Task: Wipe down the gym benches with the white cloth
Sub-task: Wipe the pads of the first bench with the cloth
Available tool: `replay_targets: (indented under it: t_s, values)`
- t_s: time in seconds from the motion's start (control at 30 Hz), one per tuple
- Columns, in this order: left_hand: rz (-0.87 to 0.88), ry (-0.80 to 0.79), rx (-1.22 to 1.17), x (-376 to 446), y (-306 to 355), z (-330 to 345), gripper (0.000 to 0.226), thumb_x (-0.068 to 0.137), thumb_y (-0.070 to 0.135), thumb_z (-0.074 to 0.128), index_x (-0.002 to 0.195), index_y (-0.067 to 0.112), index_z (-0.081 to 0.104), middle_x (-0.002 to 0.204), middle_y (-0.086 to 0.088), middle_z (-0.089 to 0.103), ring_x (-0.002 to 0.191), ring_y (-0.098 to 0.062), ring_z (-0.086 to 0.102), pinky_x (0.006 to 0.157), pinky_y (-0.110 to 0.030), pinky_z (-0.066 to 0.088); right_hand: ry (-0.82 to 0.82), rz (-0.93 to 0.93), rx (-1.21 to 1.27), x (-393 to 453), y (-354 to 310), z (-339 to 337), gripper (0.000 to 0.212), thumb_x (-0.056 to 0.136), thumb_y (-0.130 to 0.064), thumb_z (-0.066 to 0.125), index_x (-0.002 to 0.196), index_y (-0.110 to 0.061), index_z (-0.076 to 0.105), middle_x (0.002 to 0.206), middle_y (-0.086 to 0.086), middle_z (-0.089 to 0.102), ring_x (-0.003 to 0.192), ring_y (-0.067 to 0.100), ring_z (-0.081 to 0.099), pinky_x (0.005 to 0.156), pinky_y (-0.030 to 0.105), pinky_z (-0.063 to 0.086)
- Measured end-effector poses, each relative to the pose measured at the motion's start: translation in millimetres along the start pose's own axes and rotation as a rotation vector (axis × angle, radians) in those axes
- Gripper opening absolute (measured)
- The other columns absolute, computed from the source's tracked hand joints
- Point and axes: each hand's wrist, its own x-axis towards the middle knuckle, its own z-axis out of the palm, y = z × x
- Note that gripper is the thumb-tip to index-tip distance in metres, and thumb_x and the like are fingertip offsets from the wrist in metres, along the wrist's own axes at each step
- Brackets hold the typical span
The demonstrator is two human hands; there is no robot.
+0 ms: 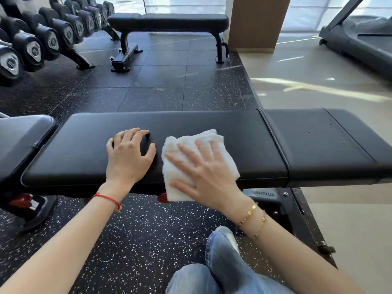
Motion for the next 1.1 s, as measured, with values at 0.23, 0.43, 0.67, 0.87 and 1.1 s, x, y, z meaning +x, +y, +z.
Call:
replay_targets:
  t_s: [0.23, 0.43, 0.67, 0.87, 1.1]
  values:
    - [-0.017, -0.054, 0.017, -1.7, 1.5, -2.0, 0.046, 0.096, 0.041, 0.053, 0.138, 0.021, 0.055, 0.148, -0.004, 0.049, 0.142, -0.026, 0.036, 0.118, -0.055, 0.020, 0.135, 0.078, 0.006, -38.3, 43.0, 9.0, 0.060, 0.101, -0.061, 0.023, 0.148, -0.030, 0.044, 0.151, 0.003, 0.046, 0.134, 0.034, 0.045, 0.114, 0.055, 0.027]
    - [0.021, -0.097, -0.065, -19.2, 46.1, 3.1, 0.046, 0.095, 0.040, 0.054, 0.136, 0.021, 0.055, 0.147, -0.003, 0.049, 0.142, -0.023, 0.034, 0.119, -0.060, 0.017, 0.215, 0.523, 0.044, -94.0, 110.7, 7.8, 0.059, 0.099, -0.055, 0.023, 0.144, -0.027, 0.049, 0.152, 0.004, 0.044, 0.138, 0.029, 0.039, 0.117, 0.051, 0.021]
    - [0.169, -0.160, -0.136, -37.0, 132.9, 22.3, 0.049, 0.099, 0.036, 0.045, 0.145, 0.021, 0.044, 0.151, 0.001, 0.043, 0.146, -0.020, 0.027, 0.121, -0.059, 0.007, 0.049, 0.563, 0.265, -118.7, 162.7, 3.4, 0.053, 0.102, -0.055, 0.028, 0.153, -0.040, 0.025, 0.164, -0.004, 0.018, 0.151, 0.020, 0.008, 0.121, 0.043, -0.004]
    - [0.146, -0.206, -0.134, -31.1, 188.5, 45.3, 0.052, 0.101, 0.039, 0.039, 0.150, 0.022, 0.036, 0.159, -0.002, 0.033, 0.150, -0.021, 0.018, 0.121, -0.060, 0.002, 0.011, 0.574, 0.260, -79.6, 190.4, 1.1, 0.052, 0.103, -0.052, 0.024, 0.153, -0.041, 0.020, 0.162, -0.007, 0.020, 0.149, 0.019, 0.011, 0.120, 0.046, -0.004]
    - [0.077, -0.209, -0.057, -24.1, 236.0, 75.9, 0.053, 0.101, 0.042, 0.034, 0.151, 0.024, 0.034, 0.160, -0.004, 0.030, 0.150, -0.026, 0.016, 0.119, -0.064, 0.002, 0.012, 0.428, 0.258, -73.9, 223.1, 11.5, 0.053, 0.103, -0.052, 0.022, 0.154, -0.040, 0.020, 0.163, -0.008, 0.016, 0.150, 0.018, 0.008, 0.118, 0.045, -0.006]
